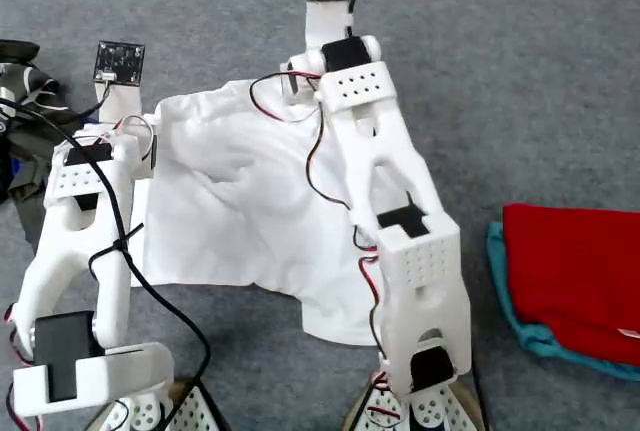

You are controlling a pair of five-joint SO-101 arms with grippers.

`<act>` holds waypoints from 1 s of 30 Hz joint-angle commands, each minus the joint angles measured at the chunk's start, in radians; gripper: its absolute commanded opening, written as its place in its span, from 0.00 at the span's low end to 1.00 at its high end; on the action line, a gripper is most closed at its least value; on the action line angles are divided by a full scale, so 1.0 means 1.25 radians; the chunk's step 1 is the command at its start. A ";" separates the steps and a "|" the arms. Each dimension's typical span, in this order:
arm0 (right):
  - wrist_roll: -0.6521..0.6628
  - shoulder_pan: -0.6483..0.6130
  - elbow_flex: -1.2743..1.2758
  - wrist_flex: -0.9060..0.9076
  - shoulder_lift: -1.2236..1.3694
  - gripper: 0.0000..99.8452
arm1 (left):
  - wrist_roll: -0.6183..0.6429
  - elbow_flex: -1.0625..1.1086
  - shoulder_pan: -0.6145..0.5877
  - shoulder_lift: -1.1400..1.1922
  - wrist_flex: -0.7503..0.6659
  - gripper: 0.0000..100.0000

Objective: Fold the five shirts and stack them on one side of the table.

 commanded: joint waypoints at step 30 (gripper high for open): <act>-0.177 -0.006 -0.114 -0.039 0.153 0.01 | 0.009 -0.037 0.002 -0.003 0.006 0.02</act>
